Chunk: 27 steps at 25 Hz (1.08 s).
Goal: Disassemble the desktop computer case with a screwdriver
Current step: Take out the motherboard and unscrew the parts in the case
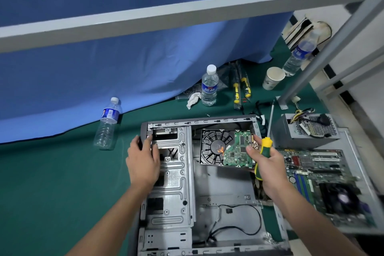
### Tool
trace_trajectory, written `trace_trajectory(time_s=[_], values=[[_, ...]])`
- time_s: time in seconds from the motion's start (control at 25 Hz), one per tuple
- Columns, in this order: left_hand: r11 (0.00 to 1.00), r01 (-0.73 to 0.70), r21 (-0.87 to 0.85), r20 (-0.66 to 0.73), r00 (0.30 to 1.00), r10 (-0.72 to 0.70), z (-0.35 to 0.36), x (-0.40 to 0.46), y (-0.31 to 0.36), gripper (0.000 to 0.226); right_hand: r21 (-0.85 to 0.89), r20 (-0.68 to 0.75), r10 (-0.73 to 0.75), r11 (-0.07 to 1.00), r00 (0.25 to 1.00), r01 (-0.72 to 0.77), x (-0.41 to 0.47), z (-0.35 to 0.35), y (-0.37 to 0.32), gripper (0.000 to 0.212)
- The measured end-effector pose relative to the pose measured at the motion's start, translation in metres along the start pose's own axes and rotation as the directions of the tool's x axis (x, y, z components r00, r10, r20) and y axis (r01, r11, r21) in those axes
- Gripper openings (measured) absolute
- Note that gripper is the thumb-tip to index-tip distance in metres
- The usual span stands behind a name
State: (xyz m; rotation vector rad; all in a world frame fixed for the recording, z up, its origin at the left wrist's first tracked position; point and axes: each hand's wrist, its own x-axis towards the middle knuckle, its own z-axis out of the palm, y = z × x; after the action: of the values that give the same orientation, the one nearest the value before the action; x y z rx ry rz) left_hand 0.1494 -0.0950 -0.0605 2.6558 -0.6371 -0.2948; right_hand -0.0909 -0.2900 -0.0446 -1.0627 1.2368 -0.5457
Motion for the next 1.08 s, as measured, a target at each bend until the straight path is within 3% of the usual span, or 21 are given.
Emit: trace_trajectory(time_s=[0.08,0.16,0.24,0.28,0.32,0.4,0.56,0.88,1.08], values=[[0.993,-0.11,-0.048,-0.029,0.994,0.109,-0.002,-0.021,0.021,0.043,0.032,0.022,0.03,0.999,0.999,-0.031,-0.004,-0.006,-0.002,0.035],[0.929,-0.129,-0.347,0.147,0.971,0.19,0.0,-0.043,0.042,0.053,0.053,0.059,0.066,0.996,0.996,-0.069,-0.008,-0.012,-0.005,0.034],[0.724,0.218,-0.654,0.468,0.869,0.162,0.0,-0.059,0.066,0.056,0.071,0.107,0.094,0.992,0.99,-0.102,-0.012,-0.019,-0.009,0.036],[0.604,0.396,-0.692,0.586,0.796,0.15,0.002,-0.063,0.074,0.047,0.078,0.132,0.102,0.991,0.986,-0.113,-0.014,-0.022,-0.012,0.039],[0.504,0.501,-0.704,0.642,0.752,0.149,0.004,-0.065,0.081,0.037,0.083,0.156,0.105,0.99,0.982,-0.118,-0.015,-0.026,-0.014,0.042],[0.42,0.545,-0.726,0.649,0.744,0.157,0.008,-0.069,0.089,0.035,0.069,0.178,0.087,0.992,0.98,-0.101,-0.017,-0.034,-0.019,0.042],[0.348,0.568,-0.746,0.649,0.737,0.188,0.008,-0.08,0.106,0.047,0.031,0.202,0.025,0.999,0.979,-0.032,-0.017,-0.057,-0.029,0.039],[0.316,0.567,-0.761,0.641,0.733,0.229,0.002,-0.101,0.142,0.041,-0.068,0.3,-0.027,0.996,0.954,0.05,-0.011,-0.104,-0.042,0.039],[0.412,0.566,-0.714,0.663,0.735,0.141,0.015,-0.11,0.16,0.028,-0.134,0.276,0.0,0.99,0.961,0.038,-0.012,-0.124,-0.045,0.028]])
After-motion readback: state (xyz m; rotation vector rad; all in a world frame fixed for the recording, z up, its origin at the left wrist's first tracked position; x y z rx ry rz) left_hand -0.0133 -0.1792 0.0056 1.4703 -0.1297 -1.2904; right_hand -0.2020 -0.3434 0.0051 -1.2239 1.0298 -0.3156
